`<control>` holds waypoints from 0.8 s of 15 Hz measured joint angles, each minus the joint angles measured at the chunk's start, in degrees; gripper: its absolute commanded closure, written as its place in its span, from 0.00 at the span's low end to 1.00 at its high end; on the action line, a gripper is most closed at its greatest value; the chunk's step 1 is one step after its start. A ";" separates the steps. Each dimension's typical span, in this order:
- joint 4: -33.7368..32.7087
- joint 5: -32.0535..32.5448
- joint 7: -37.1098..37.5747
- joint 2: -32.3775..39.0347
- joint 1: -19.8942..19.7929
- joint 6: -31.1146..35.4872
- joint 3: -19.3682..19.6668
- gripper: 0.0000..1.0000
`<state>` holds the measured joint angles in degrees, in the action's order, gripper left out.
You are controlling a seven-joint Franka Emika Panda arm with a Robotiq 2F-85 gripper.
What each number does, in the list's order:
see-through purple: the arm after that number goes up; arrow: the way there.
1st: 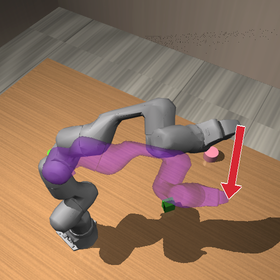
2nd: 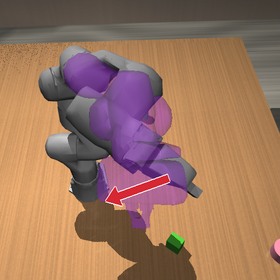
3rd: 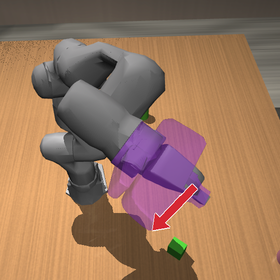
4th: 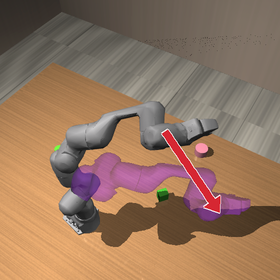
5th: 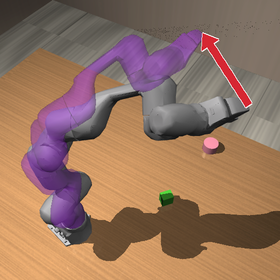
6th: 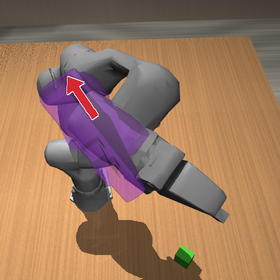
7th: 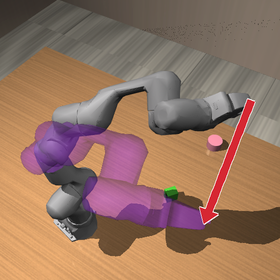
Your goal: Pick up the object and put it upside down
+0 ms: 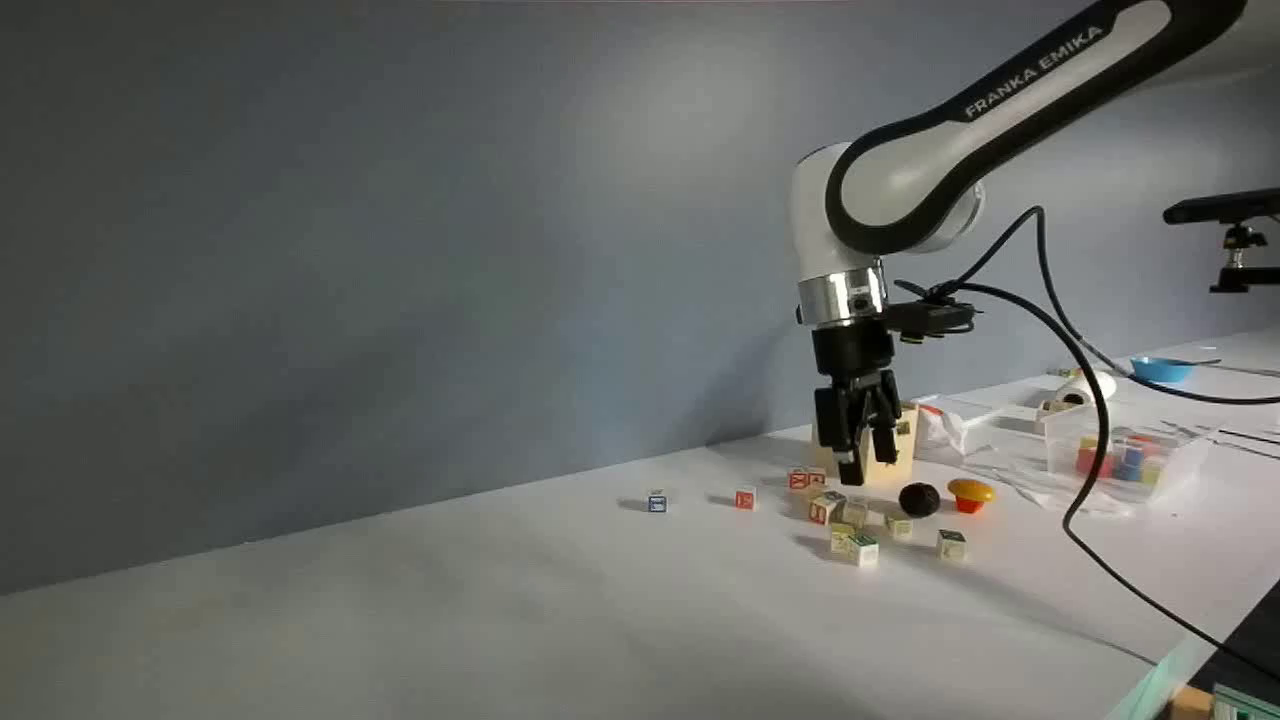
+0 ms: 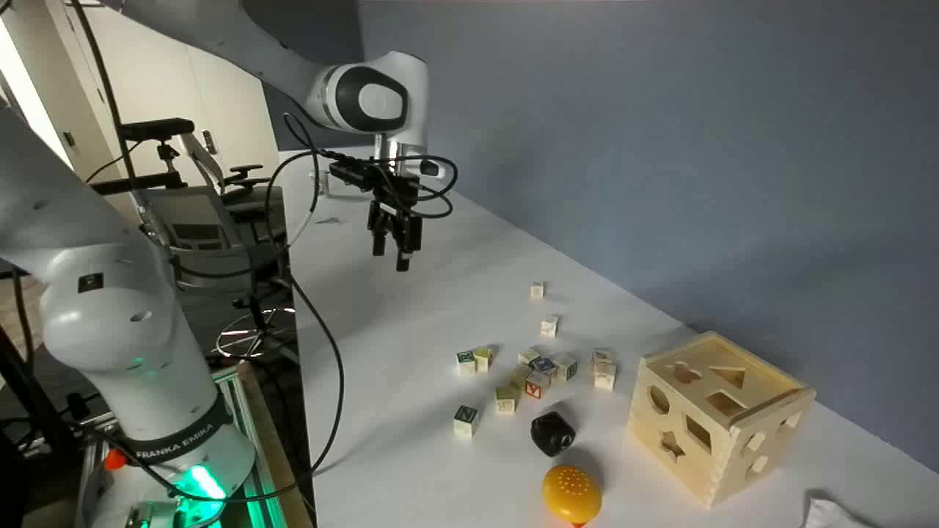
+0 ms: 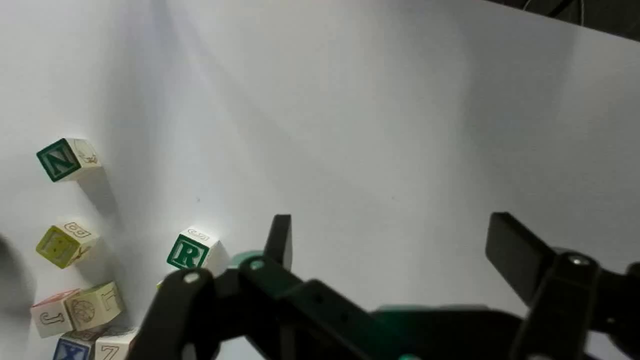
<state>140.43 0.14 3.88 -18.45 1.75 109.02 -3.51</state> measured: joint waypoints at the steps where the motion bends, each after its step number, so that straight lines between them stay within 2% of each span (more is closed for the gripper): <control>1: 0.00 0.00 0.00 0.00 0.00 0.00 0.00 0.00; 10: 0.00 0.00 0.00 0.00 0.00 0.01 0.00 0.00; 12: -0.05 1.76 -2.37 0.00 0.00 0.43 0.02 0.00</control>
<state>140.38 1.90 1.51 -18.45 1.75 109.45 -3.49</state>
